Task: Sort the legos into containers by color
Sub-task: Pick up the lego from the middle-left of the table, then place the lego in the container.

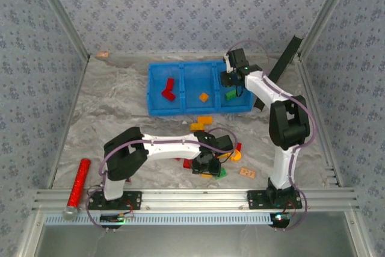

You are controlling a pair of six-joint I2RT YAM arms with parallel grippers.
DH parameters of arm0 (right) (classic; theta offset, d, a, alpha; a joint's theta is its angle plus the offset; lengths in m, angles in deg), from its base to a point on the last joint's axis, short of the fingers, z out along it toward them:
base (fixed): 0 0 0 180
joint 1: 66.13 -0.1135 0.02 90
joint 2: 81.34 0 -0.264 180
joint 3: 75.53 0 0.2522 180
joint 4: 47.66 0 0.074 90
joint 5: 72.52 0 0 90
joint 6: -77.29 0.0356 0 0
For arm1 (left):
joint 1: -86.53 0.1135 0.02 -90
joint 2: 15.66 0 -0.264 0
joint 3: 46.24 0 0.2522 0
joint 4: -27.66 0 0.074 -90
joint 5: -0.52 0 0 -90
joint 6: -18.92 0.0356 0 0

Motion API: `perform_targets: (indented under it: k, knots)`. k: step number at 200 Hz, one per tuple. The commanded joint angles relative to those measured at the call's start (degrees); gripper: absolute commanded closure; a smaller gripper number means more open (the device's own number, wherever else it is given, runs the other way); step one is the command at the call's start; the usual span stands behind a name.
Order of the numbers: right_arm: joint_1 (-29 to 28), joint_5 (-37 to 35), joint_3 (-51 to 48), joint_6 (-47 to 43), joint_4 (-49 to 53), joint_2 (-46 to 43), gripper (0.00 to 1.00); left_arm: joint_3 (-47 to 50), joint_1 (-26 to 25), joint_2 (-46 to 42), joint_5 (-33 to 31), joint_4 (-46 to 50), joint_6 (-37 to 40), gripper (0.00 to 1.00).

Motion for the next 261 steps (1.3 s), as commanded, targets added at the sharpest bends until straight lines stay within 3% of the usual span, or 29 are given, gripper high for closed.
perform_targets:
  k: [1, 60, 106, 136, 204, 261]
  knots:
    - [0.5, -0.4, 4.9, -0.6, 5.2, 3.7, 0.69, 4.3, 0.5, 3.6, -2.6, 1.9, -1.4, 0.47]
    - [2.1, -0.4, 7.2, 1.9, 7.7, 8.1, 0.64, 6.6, 1.6, 1.2, -2.4, 2.0, -1.8, 0.60]
    - [2.2, 0.7, 6.4, 1.3, 7.4, 6.4, 0.45, 4.4, 4.9, -2.2, -4.1, 5.4, 1.6, 0.66]
    - [1.8, 1.1, 3.7, 1.3, 6.6, 2.0, 0.37, -1.3, 8.3, -4.5, -6.4, 9.8, 5.8, 0.67]
    - [1.2, 3.7, -3.1, 3.5, 5.6, -9.9, 0.34, -14.6, 17.5, -7.4, -10.7, 13.3, 15.6, 0.67]
    - [0.3, 5.6, -21.5, 8.2, 5.2, -28.9, 0.33, -28.9, 24.0, -0.3, -13.1, 12.0, 23.9, 0.66]
